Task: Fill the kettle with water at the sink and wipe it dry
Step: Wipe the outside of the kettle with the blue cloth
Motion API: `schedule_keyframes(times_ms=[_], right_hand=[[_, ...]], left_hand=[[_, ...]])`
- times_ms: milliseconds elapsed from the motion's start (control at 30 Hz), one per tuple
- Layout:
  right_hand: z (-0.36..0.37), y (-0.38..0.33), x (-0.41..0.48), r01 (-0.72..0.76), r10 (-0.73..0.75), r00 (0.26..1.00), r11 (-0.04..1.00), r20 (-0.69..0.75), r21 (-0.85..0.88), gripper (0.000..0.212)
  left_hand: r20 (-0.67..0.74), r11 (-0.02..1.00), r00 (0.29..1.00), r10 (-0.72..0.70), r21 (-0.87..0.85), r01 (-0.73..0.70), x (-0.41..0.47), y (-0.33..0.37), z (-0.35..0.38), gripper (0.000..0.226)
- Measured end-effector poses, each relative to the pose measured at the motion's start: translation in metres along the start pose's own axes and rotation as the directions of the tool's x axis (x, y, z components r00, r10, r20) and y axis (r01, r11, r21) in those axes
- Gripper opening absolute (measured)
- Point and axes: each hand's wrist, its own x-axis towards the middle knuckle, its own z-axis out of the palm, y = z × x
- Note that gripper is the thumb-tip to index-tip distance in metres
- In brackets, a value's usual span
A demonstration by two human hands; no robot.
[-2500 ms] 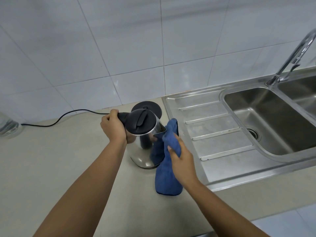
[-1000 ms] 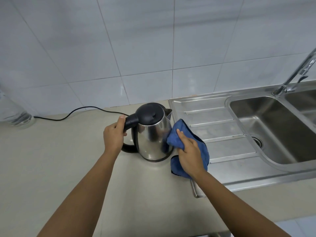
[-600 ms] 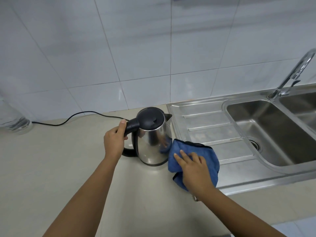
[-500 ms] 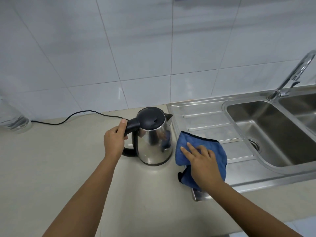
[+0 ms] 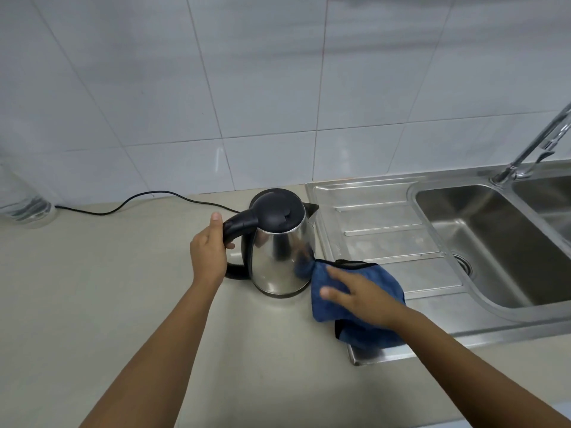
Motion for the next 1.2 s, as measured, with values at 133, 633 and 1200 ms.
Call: schedule_keyframes(times_ms=[133,633,1200], right_hand=[[-0.011,-0.013,0.035,0.026,-0.01,0.994,0.989,-0.109,0.146,0.082],[-0.009,-0.018,0.086,0.126,-0.115,0.992,0.845,-0.053,0.52,0.121],[-0.094,-0.049,0.16,0.255,-0.189,0.966,0.821,-0.179,0.511,0.093]], left_hand=[[-0.009,1.0,1.0,-0.015,-0.007,0.015,0.0,-0.001,0.001,0.057],[-0.162,0.984,0.98,-0.118,-0.154,0.093,0.024,0.022,0.023,0.036],[-0.09,0.979,0.993,-0.081,-0.193,0.063,0.116,0.091,0.059,0.032]])
